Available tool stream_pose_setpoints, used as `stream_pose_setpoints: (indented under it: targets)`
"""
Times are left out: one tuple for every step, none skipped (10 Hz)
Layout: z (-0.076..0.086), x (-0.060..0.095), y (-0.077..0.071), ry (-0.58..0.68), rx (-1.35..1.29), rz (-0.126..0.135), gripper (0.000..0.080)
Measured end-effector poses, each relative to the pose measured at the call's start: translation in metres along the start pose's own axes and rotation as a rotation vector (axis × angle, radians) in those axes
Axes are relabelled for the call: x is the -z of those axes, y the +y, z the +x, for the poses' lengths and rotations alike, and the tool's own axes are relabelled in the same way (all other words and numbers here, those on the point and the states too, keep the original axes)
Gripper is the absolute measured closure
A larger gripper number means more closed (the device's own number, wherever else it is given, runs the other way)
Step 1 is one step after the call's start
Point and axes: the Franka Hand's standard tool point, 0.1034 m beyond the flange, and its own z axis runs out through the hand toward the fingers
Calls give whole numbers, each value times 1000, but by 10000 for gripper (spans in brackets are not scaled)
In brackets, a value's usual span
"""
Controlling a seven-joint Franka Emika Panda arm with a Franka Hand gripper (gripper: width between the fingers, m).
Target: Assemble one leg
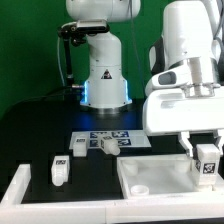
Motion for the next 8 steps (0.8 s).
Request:
stream_pose_setpoints:
  targets:
    - [0,-1,0,9,1,-1,512]
    - [1,-2,0,27,5,-3,512]
    - [2,-1,0,48,8,-5,512]
    - [2,-2,0,48,8,-6,512]
    - [2,-2,0,47,9,-6,463]
    - [1,-2,0,47,10,-6,463]
    - [1,-2,0,47,10,-6,280]
    - [1,-2,2,25,9,-5,280]
